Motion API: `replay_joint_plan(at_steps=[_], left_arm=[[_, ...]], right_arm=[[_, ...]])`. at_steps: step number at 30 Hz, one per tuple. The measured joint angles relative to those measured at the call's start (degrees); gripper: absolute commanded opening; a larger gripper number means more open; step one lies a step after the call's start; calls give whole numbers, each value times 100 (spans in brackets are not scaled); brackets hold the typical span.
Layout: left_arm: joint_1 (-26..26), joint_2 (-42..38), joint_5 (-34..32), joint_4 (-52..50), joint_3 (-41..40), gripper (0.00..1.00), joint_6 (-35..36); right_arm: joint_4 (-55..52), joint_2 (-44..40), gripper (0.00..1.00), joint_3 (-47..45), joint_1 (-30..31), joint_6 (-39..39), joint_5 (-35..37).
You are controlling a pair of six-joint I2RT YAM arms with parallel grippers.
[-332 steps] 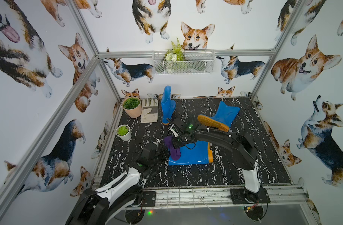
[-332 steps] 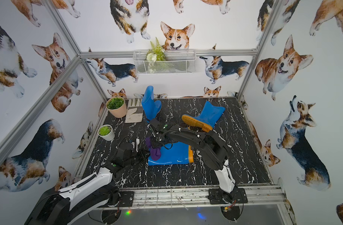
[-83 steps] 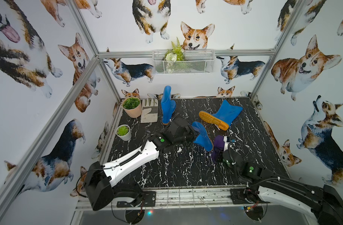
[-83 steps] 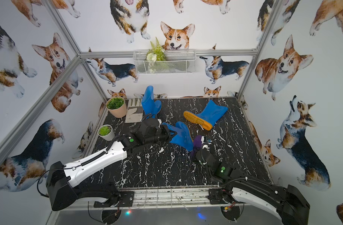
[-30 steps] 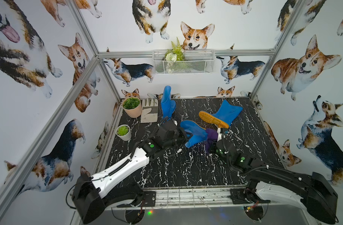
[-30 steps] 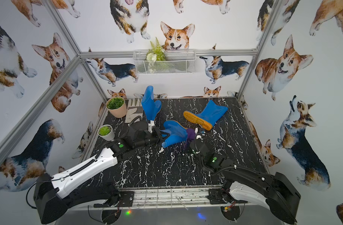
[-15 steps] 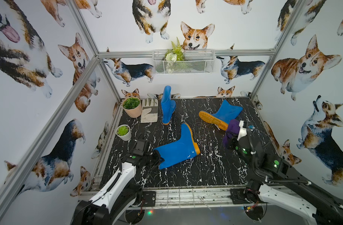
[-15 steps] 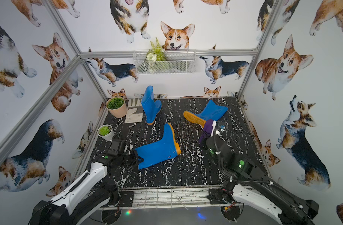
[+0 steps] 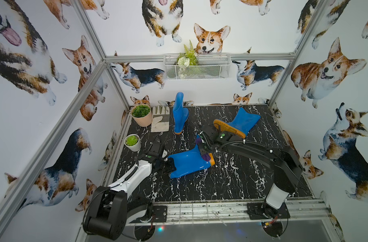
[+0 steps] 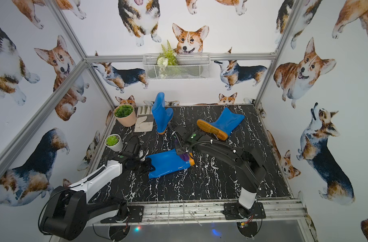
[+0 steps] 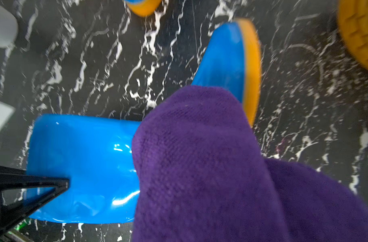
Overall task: Wipe the rubber boots with a cloth
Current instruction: Wipe the cleaning item at the center of the board.
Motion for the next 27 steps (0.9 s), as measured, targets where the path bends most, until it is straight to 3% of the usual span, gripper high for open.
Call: replay_joint_plan(at_steps=[4,12,19,27], left_arm=[[-179,98,-48,118,125,0,177],[-286,520,271,398,184,0,457],[-540,844,352,511,326,0,769],[-1034,968,334,551,640,0,1071]], right_arm=[[-105,-11,0,-640,-85,-11,-186],[122,-844,0,-1735,-103,658,-531],[-422,-734,0,-776,-101,660,-570],[-1270,422,0,750,-103,-251,-1003]])
